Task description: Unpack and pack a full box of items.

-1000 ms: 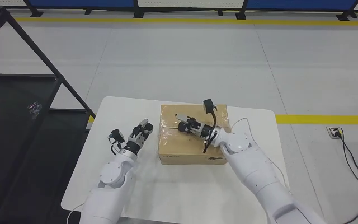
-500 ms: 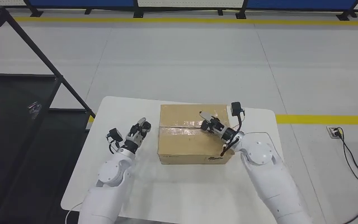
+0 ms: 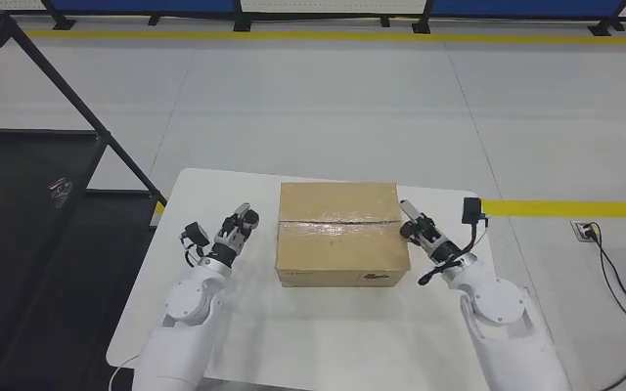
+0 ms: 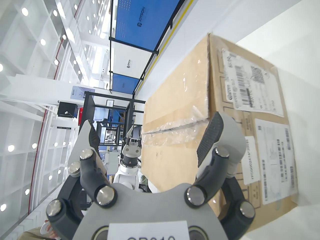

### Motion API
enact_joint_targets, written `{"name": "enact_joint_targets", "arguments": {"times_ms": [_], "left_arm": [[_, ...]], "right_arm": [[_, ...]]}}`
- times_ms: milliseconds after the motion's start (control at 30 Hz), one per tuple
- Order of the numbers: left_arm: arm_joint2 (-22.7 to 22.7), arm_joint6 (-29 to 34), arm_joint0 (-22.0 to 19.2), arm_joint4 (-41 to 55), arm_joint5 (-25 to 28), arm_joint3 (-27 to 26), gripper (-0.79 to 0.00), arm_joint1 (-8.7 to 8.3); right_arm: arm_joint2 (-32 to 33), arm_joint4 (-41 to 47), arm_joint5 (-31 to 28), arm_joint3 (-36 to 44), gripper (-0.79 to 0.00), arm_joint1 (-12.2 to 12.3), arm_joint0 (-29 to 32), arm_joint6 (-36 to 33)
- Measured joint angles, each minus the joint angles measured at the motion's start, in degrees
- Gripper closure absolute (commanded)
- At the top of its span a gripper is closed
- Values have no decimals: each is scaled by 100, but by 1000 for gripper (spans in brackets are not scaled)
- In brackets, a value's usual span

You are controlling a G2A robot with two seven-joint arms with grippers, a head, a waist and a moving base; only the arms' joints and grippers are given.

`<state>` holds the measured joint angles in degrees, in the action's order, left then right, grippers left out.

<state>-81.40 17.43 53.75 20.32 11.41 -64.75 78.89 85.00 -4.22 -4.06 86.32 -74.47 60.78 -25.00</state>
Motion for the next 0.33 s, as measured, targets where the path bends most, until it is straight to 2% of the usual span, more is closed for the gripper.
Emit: {"name": "enact_joint_targets", "arguments": {"times_ms": [67,100,133,167,267,300,333], "left_arm": [[-69,16,17,-8,-7,-39,-311,-19],[-101,28,23,-11,-14,-53,-354,-27],[-132,41,27,-12,-22,-66,-643,-36],[-168,58,30,-13,-34,-81,-785,-46],[-240,145,29,-47,-71,-109,-785,-73],[-254,180,28,-73,-83,-115,-524,-81],[-262,200,28,-89,-89,-117,-566,-87]], "right_arm": [[158,47,-174,261,-785,7,273,371],[225,68,-266,368,-785,8,395,544],[283,88,-362,471,-785,7,517,731],[336,123,-504,602,-785,0,674,979],[381,157,-774,761,-785,-13,907,1438],[381,156,-776,761,-785,-14,906,1441],[380,155,-770,758,-785,-14,901,1411]]}}
